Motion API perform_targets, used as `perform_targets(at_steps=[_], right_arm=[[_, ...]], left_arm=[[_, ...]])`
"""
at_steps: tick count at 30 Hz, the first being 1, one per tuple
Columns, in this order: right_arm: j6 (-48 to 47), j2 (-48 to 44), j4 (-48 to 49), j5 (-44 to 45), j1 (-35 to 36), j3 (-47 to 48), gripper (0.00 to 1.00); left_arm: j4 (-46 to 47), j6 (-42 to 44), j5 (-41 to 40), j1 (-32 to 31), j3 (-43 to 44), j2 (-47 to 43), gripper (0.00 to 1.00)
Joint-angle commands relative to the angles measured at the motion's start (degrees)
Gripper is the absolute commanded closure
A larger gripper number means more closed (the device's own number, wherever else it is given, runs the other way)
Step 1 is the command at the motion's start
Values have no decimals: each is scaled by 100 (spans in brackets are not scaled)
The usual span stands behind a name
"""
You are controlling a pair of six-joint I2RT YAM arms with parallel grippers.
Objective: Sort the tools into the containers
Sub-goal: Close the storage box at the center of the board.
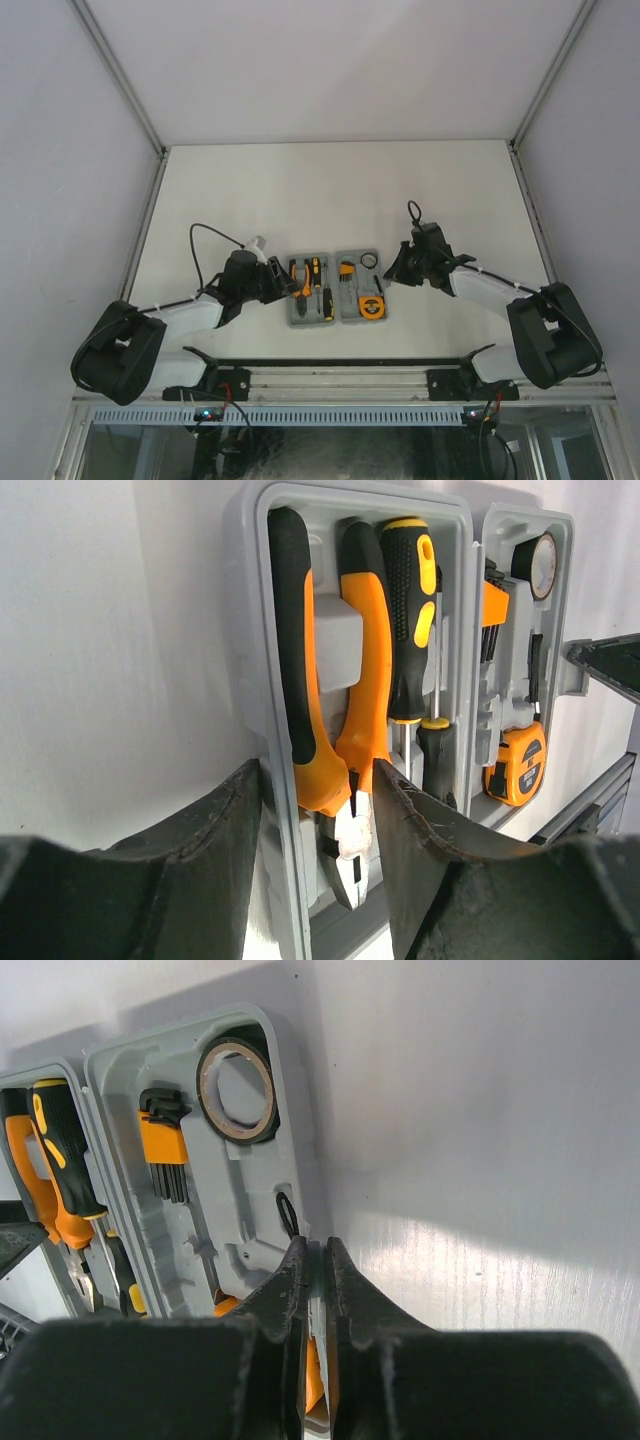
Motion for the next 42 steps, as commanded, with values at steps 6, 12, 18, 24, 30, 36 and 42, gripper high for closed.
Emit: perform_targets(at_steps=[6,12,18,24,30,36,42], right_arm=[[-19,79,166,-330,131,166,100],[-65,111,206,-393,183,165,100],[-115,97,175,-431,243,175,100],[-101,133,175,-406,326,170,100],[-71,108,199,-396,392,173,100],[-53,106,210,-403,470,168,100],[16,55,199,-385,585,160,100]], left_arm=[[736,-293,706,-194,290,-41,48],[736,-438,845,-202,295,-346,49],[681,-498,1001,-233,339,-637,51],[334,-498,969,-308,483,-1011,51],[55,-459,867,-334,579,-1347,62],[-32,-463,828,-369,626,-1476,69],[-252,-433,784,-384,782,-1544,72]])
